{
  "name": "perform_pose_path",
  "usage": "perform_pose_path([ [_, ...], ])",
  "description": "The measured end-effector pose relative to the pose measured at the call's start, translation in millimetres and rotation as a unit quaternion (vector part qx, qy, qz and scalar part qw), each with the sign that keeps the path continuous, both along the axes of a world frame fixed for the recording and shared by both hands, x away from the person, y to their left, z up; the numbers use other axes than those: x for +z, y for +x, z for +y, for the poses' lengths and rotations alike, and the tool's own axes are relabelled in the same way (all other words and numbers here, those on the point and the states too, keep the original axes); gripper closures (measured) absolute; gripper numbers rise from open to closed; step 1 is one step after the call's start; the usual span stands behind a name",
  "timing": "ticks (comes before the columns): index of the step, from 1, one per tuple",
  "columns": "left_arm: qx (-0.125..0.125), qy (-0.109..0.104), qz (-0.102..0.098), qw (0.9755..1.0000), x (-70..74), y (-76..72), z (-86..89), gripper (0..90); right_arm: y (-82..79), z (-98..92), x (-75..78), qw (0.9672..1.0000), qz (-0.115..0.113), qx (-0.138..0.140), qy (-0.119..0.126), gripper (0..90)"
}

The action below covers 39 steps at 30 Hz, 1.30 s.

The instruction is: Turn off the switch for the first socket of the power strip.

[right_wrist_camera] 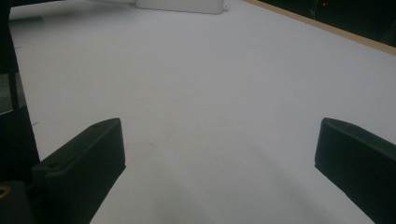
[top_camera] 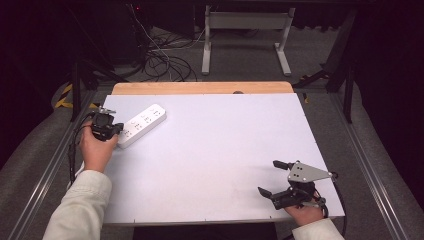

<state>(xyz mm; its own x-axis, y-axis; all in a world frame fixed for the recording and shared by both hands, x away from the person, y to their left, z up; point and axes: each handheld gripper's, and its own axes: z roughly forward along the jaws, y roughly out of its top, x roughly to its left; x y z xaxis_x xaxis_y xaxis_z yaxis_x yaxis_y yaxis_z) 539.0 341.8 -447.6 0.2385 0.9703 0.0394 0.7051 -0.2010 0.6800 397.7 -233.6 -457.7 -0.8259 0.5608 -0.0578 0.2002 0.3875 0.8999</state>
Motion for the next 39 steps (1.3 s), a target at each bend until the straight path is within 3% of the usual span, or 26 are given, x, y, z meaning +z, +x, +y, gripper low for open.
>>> perform_pose_path([
  [7, 0.014, -0.002, -0.004, 0.9999, -2.6, 2.5, -0.1, 90.0, -0.1, 0.6, 0.0, 1.0, 0.0, 0.002, -0.001, 2.2],
  [13, 0.014, -0.002, -0.007, 0.9999, -4.2, 3.5, -0.7, 90.0, -0.7, 0.3, 0.0, 1.0, -0.002, 0.003, -0.001, 2.2],
  [24, 0.01, -0.02, -0.02, 0.9996, -9.0, 2.6, 3.2, 90.0, -0.5, 2.1, -0.3, 1.0, 0.0, 0.005, -0.003, 2.2],
  [39, 0.007, 0.001, -0.02, 0.9998, -10.8, 2.6, -0.7, 90.0, -0.4, 2.2, -1.0, 1.0, 0.001, 0.006, -0.006, 2.2],
])
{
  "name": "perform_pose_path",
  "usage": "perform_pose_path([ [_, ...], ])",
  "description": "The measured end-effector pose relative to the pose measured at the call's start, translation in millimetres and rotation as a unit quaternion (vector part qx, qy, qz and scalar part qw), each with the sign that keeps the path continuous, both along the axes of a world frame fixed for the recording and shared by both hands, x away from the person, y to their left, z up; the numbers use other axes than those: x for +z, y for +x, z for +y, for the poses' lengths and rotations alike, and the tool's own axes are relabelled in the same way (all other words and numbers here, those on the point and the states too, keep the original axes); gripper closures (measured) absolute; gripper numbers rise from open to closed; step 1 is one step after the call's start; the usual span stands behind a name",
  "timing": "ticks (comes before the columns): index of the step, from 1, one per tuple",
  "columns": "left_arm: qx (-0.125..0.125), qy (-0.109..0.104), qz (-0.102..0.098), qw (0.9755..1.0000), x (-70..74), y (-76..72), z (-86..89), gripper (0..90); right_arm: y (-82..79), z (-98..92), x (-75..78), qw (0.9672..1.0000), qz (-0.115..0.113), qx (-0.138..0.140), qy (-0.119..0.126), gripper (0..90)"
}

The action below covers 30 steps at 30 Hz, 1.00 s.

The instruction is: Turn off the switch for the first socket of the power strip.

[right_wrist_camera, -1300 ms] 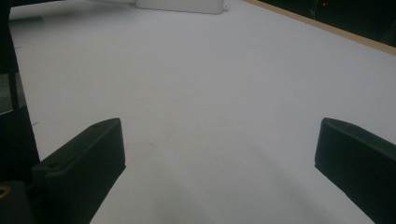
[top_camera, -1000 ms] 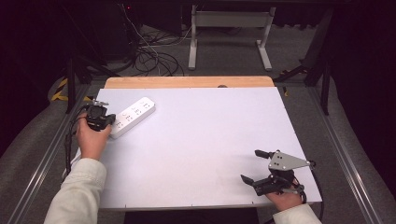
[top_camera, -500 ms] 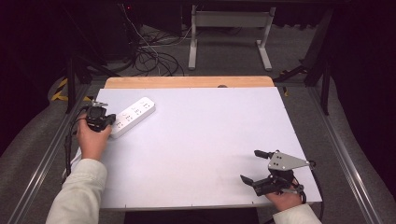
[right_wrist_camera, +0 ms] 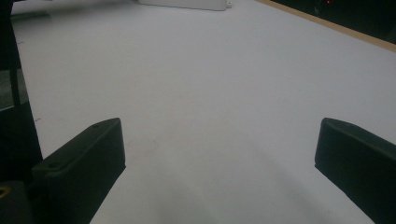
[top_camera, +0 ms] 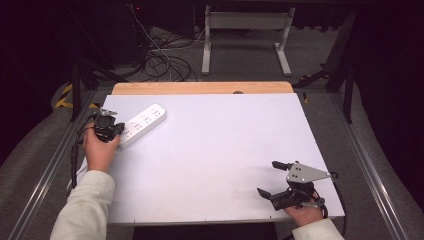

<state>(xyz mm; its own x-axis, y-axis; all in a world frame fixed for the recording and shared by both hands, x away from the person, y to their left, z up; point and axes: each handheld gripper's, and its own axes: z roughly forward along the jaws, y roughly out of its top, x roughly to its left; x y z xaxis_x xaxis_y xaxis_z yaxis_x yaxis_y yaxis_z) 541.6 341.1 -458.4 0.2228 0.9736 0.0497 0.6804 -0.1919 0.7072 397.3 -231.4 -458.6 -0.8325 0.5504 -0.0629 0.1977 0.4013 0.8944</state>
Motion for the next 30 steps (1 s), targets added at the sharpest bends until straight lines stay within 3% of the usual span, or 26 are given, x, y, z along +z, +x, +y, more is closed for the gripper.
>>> perform_pose_path([
  [30, 0.007, -0.001, -0.012, 0.9999, -2.8, -1.7, -1.8, 90.0, -0.6, 0.2, -0.4, 1.0, 0.003, 0.001, -0.001, 2.2],
])
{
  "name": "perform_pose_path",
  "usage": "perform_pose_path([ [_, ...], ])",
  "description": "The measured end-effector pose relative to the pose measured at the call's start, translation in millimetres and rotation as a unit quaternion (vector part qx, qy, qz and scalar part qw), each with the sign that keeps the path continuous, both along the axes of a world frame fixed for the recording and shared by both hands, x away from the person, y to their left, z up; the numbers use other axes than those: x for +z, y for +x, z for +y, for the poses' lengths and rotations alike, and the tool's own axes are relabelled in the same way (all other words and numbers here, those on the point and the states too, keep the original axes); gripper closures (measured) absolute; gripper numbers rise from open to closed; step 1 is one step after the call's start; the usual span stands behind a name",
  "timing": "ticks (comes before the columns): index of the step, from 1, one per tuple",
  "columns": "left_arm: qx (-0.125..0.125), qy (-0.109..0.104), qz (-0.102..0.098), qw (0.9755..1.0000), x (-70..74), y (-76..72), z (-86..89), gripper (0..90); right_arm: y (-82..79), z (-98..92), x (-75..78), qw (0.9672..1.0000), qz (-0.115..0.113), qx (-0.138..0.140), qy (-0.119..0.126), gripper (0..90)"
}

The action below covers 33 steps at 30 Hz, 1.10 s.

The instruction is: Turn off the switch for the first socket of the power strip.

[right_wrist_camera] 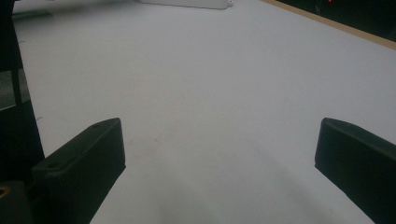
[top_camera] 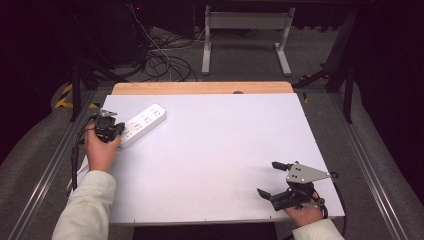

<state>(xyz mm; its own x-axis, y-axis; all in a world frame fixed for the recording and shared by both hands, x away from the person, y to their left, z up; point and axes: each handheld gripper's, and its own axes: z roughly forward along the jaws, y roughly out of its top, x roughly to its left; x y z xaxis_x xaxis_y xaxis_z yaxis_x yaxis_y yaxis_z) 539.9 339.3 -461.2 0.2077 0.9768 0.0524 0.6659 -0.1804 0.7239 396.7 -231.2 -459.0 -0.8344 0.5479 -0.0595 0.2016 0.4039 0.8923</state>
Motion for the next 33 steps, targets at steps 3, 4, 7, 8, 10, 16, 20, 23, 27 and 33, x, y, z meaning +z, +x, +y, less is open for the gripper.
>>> perform_pose_path([
  [3, 0.003, -0.004, 0.0, 1.0, -0.3, -0.5, -0.1, 90.0, -0.2, 0.5, 0.1, 1.0, 0.0, 0.001, -0.002, 2.2],
  [4, 0.003, -0.004, 0.0, 1.0, -0.4, -0.4, 0.0, 90.0, -0.2, 0.5, 0.1, 1.0, 0.0, 0.001, -0.002, 2.2],
  [7, 0.005, -0.008, -0.001, 1.0, -0.5, -0.4, 0.4, 90.0, 0.0, 0.1, -0.1, 1.0, 0.001, 0.001, 0.0, 2.2],
  [8, 0.006, -0.008, 0.0, 0.9999, -0.6, -0.4, 0.3, 90.0, 0.0, 0.1, -0.1, 1.0, 0.001, 0.001, 0.0, 2.2],
  [10, 0.006, -0.005, -0.001, 1.0, -0.5, -0.4, -0.4, 90.0, -0.2, 0.3, -0.1, 1.0, 0.0, 0.001, 0.0, 2.2],
  [16, 0.01, -0.003, 0.001, 0.9999, -0.6, -0.3, -1.5, 90.0, 0.2, 0.4, -0.5, 1.0, 0.002, 0.003, -0.002, 2.2],
  [20, 0.014, -0.006, 0.005, 0.9999, -0.5, 0.6, -1.5, 90.0, 0.4, 0.5, -0.5, 1.0, 0.003, 0.003, -0.002, 2.2],
  [23, 0.009, -0.006, 0.001, 0.9999, -1.0, 2.9, -2.2, 90.0, -0.3, 0.3, -0.4, 1.0, 0.003, 0.004, 0.0, 2.2],
  [27, 0.008, 0.019, -0.003, 0.9998, 11.6, 0.6, 1.6, 89.9, 0.7, 0.2, -0.5, 1.0, 0.004, 0.005, 0.002, 2.2],
  [33, -0.005, -0.018, -0.05, 0.9986, 40.0, -13.4, 7.1, 89.8, 2.3, 1.3, -1.1, 1.0, 0.007, 0.003, 0.001, 2.2],
])
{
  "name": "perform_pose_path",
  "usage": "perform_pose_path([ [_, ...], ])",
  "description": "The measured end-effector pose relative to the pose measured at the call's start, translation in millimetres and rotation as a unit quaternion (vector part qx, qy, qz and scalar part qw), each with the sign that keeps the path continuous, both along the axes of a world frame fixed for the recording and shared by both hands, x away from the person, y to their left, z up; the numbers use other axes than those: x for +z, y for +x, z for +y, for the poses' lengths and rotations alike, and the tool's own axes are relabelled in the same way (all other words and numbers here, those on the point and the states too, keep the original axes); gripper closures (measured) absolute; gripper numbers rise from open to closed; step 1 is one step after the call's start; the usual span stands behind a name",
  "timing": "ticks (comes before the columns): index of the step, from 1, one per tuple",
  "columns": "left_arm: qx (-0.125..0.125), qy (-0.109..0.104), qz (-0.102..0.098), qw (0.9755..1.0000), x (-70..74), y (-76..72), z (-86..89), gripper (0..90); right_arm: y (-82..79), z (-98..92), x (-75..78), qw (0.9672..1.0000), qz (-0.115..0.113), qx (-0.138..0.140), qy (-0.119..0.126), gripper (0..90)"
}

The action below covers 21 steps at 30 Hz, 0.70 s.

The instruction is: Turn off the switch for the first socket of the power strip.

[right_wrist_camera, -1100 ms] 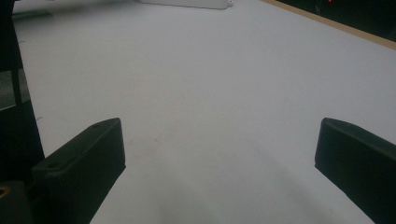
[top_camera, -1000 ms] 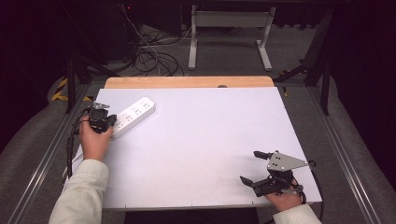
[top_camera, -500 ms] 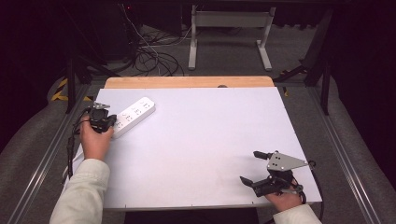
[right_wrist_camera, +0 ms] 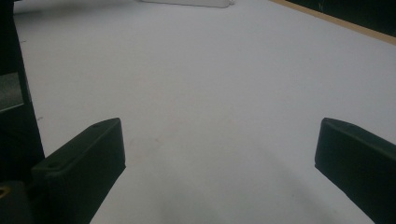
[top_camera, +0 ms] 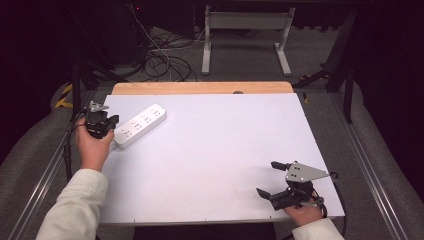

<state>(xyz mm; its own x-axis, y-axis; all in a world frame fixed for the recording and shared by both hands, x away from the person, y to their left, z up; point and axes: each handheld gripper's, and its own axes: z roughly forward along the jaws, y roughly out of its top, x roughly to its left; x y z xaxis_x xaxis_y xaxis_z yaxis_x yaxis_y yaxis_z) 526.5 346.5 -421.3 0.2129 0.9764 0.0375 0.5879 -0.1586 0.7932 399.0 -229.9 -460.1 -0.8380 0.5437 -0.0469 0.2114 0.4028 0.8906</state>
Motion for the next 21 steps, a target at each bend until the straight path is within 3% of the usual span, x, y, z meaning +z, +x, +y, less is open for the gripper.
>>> perform_pose_path([
  [4, -0.011, -0.026, -0.011, 0.9996, 10.9, -8.3, -1.3, 84.5, -1.4, 1.5, 0.6, 1.0, -0.002, 0.0, 0.001, 2.2],
  [8, -0.022, -0.011, -0.014, 0.9996, 19.1, -14.7, -5.4, 78.5, -1.3, 1.3, 0.6, 1.0, -0.002, -0.001, 0.001, 2.2],
  [14, -0.036, -0.03, -0.023, 0.9986, 32.6, -23.7, -9.1, 72.7, -1.0, 0.7, 0.6, 1.0, -0.002, -0.002, 0.001, 2.2],
  [17, -0.043, -0.037, -0.013, 0.9983, 35.8, -29.2, -12.7, 65.7, -1.3, 0.6, 0.7, 1.0, -0.002, -0.003, 0.002, 2.2],
  [20, -0.046, -0.038, -0.008, 0.9982, 39.1, -35.5, -18.4, 52.2, -2.0, 0.6, 1.0, 1.0, -0.003, -0.003, 0.001, 2.2],
  [21, -0.05, -0.038, -0.008, 0.998, 40.4, -37.9, -20.3, 52.2, -2.0, 0.6, 1.0, 1.0, -0.003, -0.003, 0.001, 2.2],
])
